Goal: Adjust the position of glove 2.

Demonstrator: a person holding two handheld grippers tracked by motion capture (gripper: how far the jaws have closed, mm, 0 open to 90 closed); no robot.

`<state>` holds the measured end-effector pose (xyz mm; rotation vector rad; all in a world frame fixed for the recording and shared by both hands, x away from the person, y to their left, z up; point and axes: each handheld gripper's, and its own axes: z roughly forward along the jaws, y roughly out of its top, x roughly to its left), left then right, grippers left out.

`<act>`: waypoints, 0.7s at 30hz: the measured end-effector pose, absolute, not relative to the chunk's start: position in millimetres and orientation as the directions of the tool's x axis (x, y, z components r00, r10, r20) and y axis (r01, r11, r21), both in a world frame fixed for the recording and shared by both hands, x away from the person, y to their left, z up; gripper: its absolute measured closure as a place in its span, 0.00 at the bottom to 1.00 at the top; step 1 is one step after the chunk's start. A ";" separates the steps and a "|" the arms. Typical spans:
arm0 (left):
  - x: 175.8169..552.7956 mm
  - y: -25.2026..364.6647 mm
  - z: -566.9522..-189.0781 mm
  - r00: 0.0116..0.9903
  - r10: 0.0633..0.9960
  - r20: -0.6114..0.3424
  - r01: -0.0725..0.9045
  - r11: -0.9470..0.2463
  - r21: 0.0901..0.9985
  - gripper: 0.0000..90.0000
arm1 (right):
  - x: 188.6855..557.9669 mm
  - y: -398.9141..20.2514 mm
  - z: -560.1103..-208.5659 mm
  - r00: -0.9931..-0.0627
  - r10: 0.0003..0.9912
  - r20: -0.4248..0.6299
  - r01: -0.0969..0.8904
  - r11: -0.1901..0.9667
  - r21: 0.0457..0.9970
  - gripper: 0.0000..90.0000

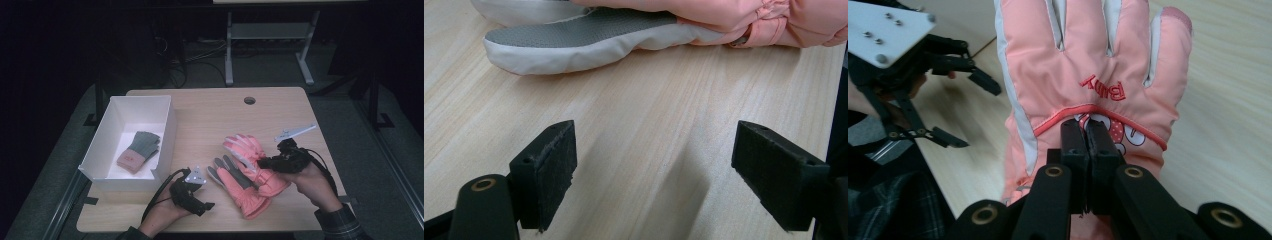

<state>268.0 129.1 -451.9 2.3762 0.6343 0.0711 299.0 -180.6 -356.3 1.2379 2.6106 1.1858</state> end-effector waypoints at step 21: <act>268.1 128.0 -449.5 0.893 0.441 -0.090 0.395 -0.671 0.628 0.26 | 298.3 -131.0 -391.7 -0.707 0.654 0.270 0.671 0.498 0.549 0.88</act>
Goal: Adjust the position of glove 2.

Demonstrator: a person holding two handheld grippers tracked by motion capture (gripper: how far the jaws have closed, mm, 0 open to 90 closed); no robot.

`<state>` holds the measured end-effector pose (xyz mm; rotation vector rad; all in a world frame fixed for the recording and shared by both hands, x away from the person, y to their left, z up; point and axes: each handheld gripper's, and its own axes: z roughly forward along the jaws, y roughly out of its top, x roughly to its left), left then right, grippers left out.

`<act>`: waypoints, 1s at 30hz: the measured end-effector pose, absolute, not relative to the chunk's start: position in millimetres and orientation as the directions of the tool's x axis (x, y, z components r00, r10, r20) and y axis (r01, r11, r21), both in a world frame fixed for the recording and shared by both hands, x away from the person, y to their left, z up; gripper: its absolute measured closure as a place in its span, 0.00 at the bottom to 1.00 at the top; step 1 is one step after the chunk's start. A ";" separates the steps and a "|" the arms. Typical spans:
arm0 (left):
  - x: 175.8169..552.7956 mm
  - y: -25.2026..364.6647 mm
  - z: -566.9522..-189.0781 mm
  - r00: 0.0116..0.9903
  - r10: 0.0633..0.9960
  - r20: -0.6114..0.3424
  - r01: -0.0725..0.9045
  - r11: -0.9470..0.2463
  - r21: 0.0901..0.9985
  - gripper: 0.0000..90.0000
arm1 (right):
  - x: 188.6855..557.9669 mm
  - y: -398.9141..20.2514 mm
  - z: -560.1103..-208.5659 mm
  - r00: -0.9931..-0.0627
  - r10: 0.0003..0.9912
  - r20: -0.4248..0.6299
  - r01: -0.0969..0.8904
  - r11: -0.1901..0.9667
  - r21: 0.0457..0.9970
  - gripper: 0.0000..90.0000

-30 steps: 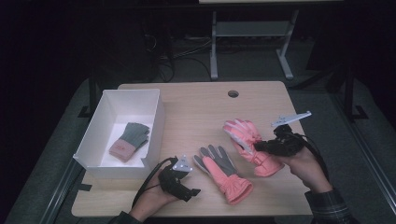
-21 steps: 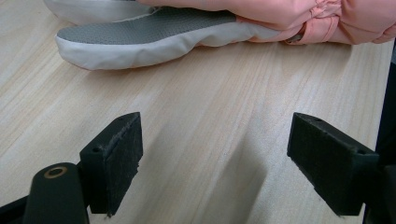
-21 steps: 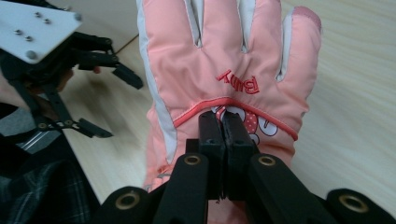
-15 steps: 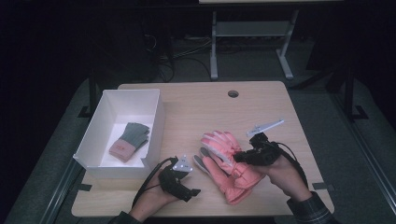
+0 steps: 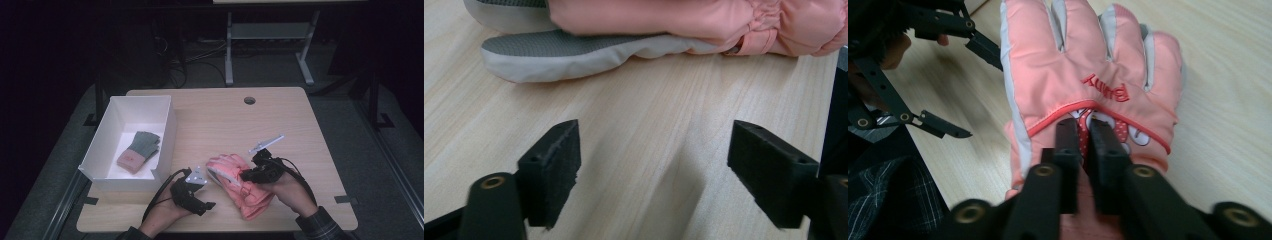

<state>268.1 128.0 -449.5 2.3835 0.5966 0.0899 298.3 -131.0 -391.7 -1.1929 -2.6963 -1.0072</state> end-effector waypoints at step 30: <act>258.0 100.1 -434.0 0.914 0.368 -0.172 0.382 -0.633 0.673 1.00 | 295.7 -226.3 -409.3 -0.738 0.648 0.186 0.567 0.447 0.692 1.00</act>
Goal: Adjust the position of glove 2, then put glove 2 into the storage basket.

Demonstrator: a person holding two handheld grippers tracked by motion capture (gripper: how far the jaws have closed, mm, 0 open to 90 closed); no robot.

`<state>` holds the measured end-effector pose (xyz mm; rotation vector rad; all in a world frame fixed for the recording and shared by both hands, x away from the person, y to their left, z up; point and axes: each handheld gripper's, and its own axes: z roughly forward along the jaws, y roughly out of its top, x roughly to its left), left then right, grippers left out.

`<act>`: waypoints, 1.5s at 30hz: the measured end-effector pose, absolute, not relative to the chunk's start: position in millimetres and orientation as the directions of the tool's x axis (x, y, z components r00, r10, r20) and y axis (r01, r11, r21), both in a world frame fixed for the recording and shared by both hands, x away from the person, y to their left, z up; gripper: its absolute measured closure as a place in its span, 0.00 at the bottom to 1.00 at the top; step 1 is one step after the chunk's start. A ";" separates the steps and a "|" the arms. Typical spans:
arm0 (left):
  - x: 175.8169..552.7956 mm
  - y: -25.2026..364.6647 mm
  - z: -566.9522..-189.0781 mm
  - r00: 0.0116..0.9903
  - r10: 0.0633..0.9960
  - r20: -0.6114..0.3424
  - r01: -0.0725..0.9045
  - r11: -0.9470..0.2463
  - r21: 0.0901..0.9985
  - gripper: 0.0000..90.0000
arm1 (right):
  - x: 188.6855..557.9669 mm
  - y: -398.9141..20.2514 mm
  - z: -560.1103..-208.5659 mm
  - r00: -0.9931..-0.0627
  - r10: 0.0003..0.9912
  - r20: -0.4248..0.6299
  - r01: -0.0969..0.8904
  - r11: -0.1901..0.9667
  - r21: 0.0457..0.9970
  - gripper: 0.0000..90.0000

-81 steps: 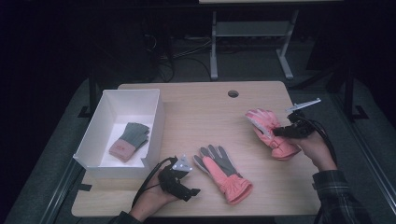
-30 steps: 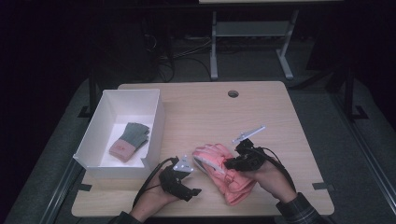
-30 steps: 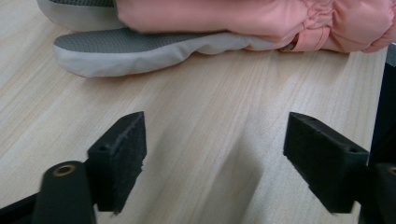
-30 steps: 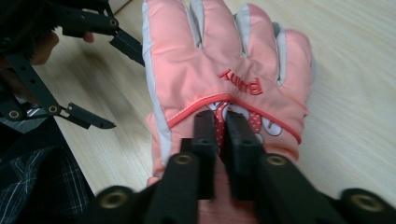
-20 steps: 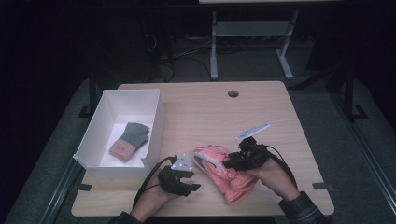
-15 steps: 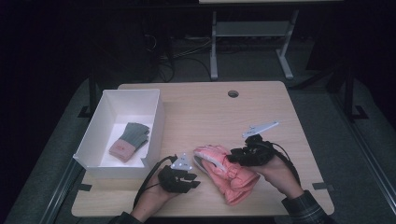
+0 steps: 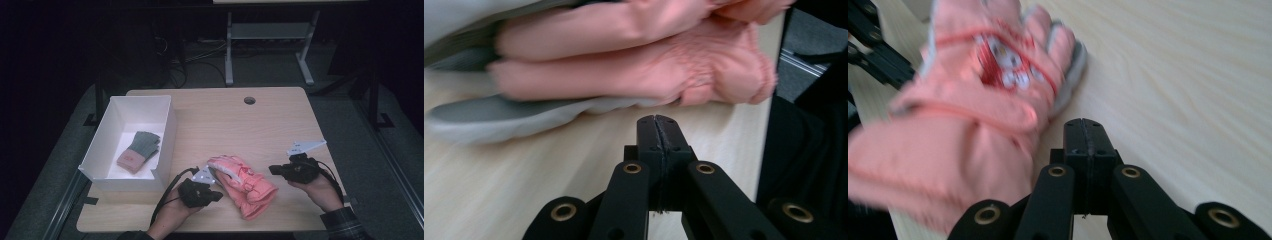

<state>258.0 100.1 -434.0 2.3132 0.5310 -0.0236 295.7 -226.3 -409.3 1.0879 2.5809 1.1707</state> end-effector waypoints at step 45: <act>271.7 78.2 -446.9 0.872 0.455 -0.180 0.456 -0.625 0.633 1.00 | 286.7 -219.4 -455.5 -0.784 0.587 0.203 0.553 0.511 0.658 1.00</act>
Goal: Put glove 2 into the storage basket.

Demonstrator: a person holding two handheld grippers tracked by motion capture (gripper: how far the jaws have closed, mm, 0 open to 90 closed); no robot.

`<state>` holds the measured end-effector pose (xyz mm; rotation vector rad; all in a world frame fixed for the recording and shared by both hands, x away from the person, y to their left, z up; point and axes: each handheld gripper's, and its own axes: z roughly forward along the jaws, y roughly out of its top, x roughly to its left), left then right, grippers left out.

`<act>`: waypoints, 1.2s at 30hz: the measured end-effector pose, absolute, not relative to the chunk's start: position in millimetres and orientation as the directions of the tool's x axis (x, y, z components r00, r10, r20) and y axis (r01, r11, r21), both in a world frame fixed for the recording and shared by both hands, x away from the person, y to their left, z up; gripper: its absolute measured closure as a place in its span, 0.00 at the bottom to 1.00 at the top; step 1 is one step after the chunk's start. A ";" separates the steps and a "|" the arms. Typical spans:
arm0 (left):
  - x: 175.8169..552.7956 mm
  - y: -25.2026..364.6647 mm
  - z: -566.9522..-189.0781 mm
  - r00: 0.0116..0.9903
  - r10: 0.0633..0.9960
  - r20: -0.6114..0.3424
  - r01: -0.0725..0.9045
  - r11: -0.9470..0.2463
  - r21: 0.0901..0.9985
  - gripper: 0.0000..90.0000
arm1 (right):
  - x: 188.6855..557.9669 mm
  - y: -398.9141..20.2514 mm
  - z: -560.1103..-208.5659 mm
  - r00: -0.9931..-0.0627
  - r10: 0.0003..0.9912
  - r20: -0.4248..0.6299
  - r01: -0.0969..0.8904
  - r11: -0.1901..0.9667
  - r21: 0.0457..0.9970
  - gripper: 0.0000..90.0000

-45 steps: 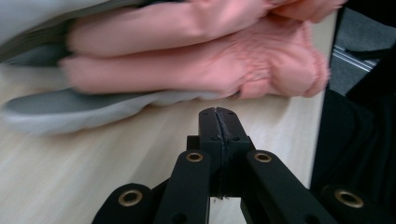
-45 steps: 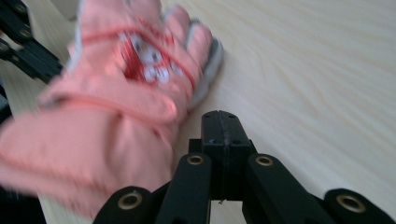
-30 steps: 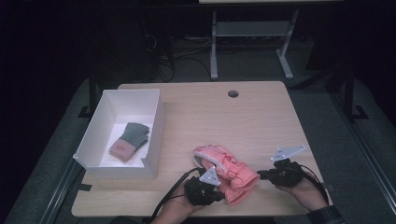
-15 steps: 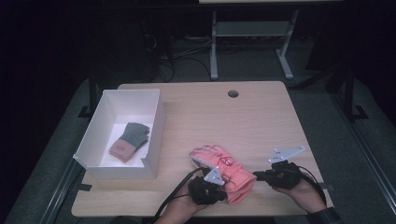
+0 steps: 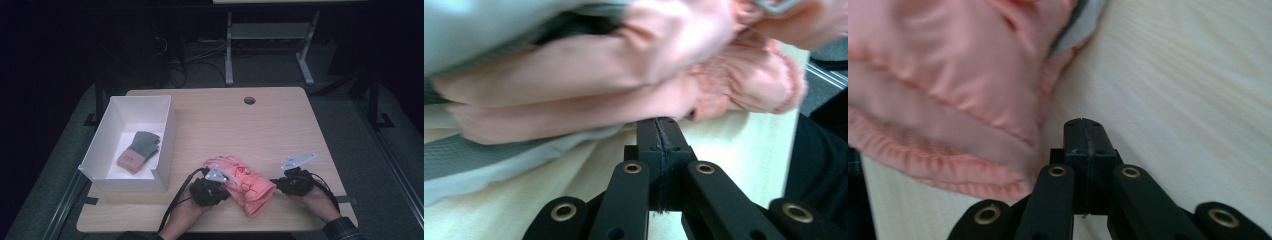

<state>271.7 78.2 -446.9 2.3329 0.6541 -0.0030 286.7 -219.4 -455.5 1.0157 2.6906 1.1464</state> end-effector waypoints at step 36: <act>349.5 106.3 -411.5 0.789 0.572 -0.224 0.541 -0.475 0.694 0.83 | 259.0 -182.9 -451.4 -0.835 0.508 0.211 0.495 0.526 0.692 0.84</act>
